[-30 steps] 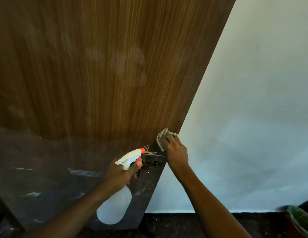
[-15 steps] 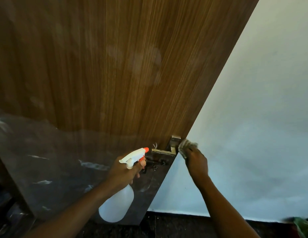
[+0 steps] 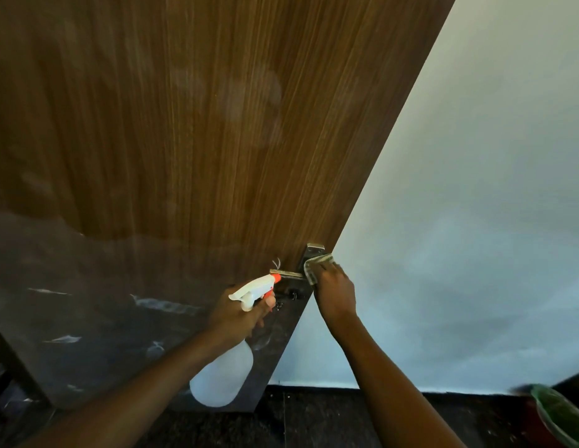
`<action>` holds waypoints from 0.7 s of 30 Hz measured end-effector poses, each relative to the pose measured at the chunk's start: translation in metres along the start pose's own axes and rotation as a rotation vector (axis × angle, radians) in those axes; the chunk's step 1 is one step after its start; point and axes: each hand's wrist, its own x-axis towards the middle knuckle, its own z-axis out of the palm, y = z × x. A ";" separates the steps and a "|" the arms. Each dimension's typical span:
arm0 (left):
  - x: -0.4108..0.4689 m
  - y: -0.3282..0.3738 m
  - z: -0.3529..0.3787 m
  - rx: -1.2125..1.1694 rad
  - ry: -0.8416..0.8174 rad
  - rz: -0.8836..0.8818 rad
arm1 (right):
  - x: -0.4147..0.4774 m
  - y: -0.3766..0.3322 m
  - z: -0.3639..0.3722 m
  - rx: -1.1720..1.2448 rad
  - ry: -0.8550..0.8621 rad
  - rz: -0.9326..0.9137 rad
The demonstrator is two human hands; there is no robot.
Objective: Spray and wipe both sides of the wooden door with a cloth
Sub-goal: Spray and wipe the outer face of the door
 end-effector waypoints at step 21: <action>0.026 -0.012 -0.034 -0.144 0.245 0.018 | -0.017 -0.043 0.021 0.095 0.099 0.037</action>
